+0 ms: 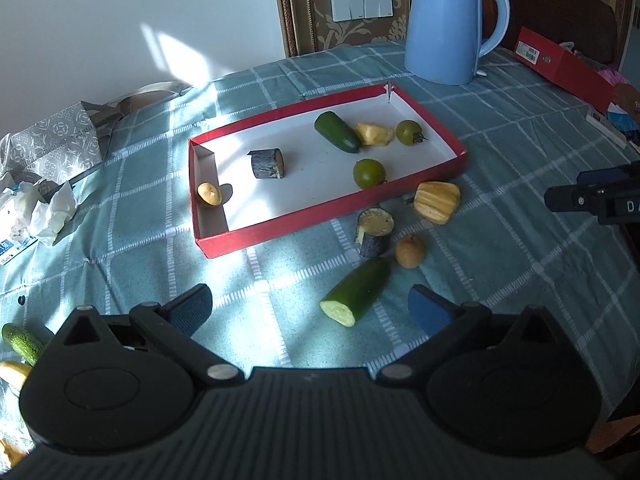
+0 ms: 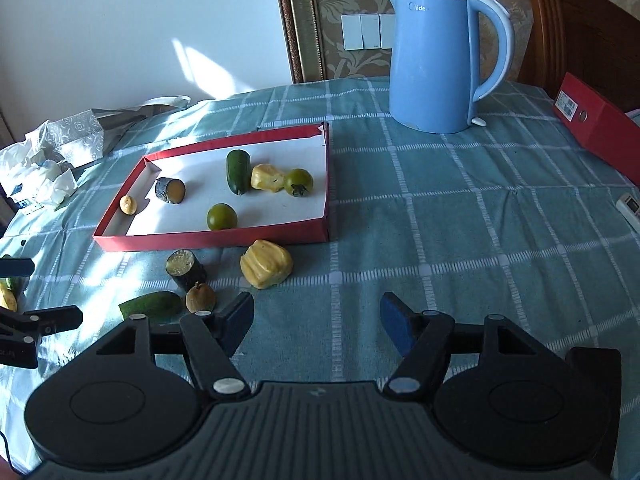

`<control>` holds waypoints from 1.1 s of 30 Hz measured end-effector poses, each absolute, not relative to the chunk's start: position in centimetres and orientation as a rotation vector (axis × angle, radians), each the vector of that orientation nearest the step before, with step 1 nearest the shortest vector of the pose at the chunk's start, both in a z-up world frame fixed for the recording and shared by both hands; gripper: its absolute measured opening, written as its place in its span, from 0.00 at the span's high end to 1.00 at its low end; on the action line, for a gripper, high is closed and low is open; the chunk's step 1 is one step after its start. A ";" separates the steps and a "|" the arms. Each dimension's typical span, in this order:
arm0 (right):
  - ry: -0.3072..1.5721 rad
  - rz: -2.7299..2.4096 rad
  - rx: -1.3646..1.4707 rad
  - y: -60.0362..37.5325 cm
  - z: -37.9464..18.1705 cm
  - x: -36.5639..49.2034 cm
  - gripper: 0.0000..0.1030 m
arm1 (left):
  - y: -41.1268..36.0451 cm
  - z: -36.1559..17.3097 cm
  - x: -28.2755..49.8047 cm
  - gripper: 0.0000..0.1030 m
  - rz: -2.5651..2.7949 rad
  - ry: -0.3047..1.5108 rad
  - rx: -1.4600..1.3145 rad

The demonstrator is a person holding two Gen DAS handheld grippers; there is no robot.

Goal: Organize fruits
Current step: 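Place the short cucumber piece in the tray and open the right gripper, then close the left gripper on the long cucumber piece while the right moves to the jackfruit chunk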

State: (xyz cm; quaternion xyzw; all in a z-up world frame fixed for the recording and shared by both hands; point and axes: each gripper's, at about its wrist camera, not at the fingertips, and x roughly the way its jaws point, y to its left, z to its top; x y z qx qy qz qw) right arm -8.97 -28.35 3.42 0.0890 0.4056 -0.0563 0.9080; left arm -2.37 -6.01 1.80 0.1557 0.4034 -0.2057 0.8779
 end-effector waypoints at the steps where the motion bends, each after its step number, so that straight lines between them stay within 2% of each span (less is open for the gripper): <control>1: 0.838 -0.114 0.171 -28.1 3.6 -9.1 0.30 | -6.4 1.7 -2.3 0.00 -0.425 0.842 0.329; 20: 0.816 -0.225 0.142 -23.8 5.4 -10.5 0.30 | -6.3 -1.1 -0.2 0.00 -0.579 0.901 0.393; 33: 0.860 -0.123 0.109 -23.6 4.4 -7.7 0.30 | -8.3 -2.7 1.9 0.01 -0.710 0.933 0.434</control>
